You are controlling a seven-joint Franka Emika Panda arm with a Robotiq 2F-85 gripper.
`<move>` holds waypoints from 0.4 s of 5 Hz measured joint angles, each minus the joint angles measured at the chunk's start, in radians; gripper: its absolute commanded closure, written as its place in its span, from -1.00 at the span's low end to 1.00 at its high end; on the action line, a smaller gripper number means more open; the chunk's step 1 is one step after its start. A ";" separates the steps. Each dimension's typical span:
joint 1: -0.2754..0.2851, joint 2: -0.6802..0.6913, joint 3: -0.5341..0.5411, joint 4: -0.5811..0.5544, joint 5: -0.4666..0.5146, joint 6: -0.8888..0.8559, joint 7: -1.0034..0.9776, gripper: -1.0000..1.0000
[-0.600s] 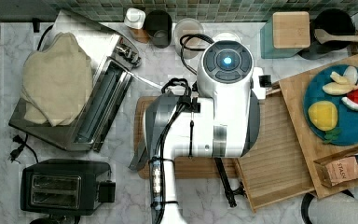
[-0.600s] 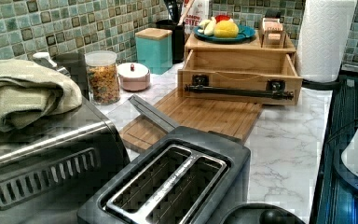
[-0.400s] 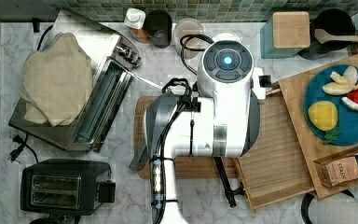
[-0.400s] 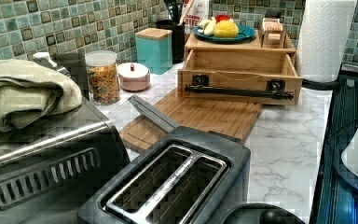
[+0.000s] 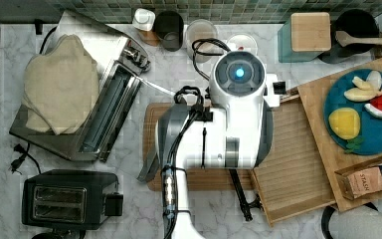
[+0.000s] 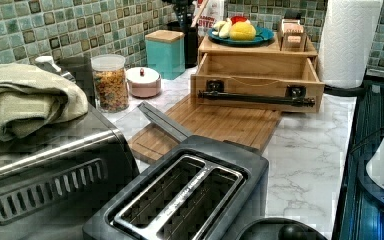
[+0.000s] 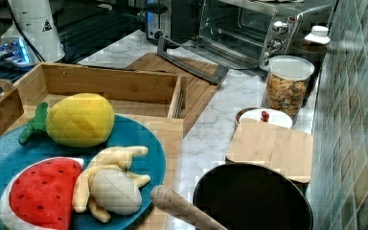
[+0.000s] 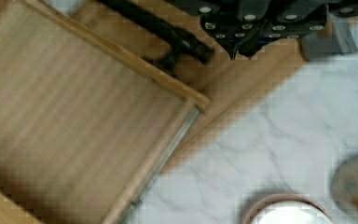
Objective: Close the drawer.
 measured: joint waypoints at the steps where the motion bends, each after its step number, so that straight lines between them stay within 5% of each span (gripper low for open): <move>1: -0.002 -0.056 0.006 -0.110 0.001 0.083 -0.012 1.00; 2: 0.002 -0.118 0.010 -0.214 0.023 0.067 -0.074 1.00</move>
